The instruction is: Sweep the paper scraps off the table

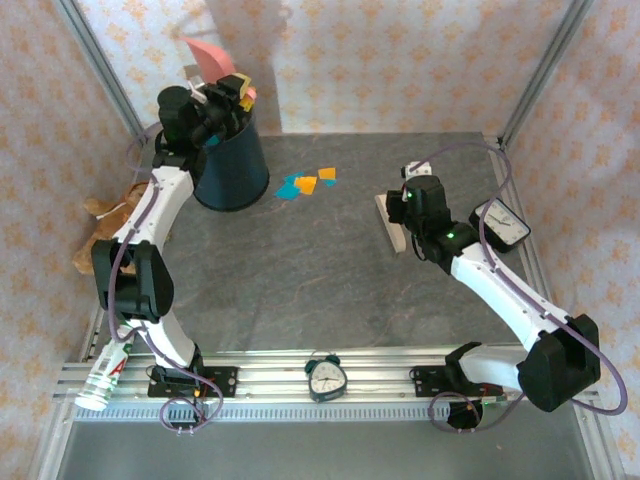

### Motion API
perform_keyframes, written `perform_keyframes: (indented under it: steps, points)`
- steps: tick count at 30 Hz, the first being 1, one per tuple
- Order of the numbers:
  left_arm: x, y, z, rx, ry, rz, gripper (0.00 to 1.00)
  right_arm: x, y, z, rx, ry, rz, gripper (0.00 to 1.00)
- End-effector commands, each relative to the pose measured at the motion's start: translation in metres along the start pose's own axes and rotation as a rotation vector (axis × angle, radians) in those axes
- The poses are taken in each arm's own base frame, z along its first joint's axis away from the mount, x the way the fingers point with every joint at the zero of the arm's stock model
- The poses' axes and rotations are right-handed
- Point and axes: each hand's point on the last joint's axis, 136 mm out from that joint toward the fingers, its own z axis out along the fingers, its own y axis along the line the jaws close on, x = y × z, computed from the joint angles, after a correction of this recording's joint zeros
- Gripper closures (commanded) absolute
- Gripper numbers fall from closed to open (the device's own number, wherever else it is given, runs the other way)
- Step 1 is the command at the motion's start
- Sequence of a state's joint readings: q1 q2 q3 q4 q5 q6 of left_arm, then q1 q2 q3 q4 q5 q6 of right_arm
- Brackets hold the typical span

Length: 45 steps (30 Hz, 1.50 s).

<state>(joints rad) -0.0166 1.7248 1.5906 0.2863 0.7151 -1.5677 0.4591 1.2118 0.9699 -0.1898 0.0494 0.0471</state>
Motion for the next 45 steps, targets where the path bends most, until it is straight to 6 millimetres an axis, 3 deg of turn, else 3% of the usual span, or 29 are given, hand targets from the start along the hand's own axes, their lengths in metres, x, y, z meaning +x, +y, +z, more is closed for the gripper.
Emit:
perform_keyframes:
  steps: [1,10,14,19,24,34,45]
  points:
    - [0.017,-0.015,-0.018,-0.084,0.06,0.247,1.0,-0.014,0.004,-0.005,-0.025,-0.061,0.053,1.0]
    - [0.044,0.015,-0.058,-0.428,0.147,0.656,1.0,-0.02,0.01,0.008,-0.089,-0.054,0.155,1.0]
    - [0.057,0.031,-0.08,-0.56,0.2,0.828,1.0,-0.028,0.017,0.025,-0.178,-0.033,0.264,1.0]
    - [0.087,0.053,-0.099,-0.663,0.343,1.008,1.0,-0.039,0.035,0.054,-0.282,0.015,0.368,1.0]
    - [0.097,0.075,-0.125,-0.781,0.409,1.078,1.0,-0.059,0.057,0.084,-0.376,0.01,0.486,1.0]
    - [0.116,0.099,-0.167,-0.897,0.479,1.174,1.0,-0.074,0.072,0.154,-0.406,0.026,0.706,1.0]
    - [0.124,0.119,-0.175,-0.918,0.521,1.147,1.0,-0.075,0.105,0.231,-0.471,0.093,0.795,1.0]
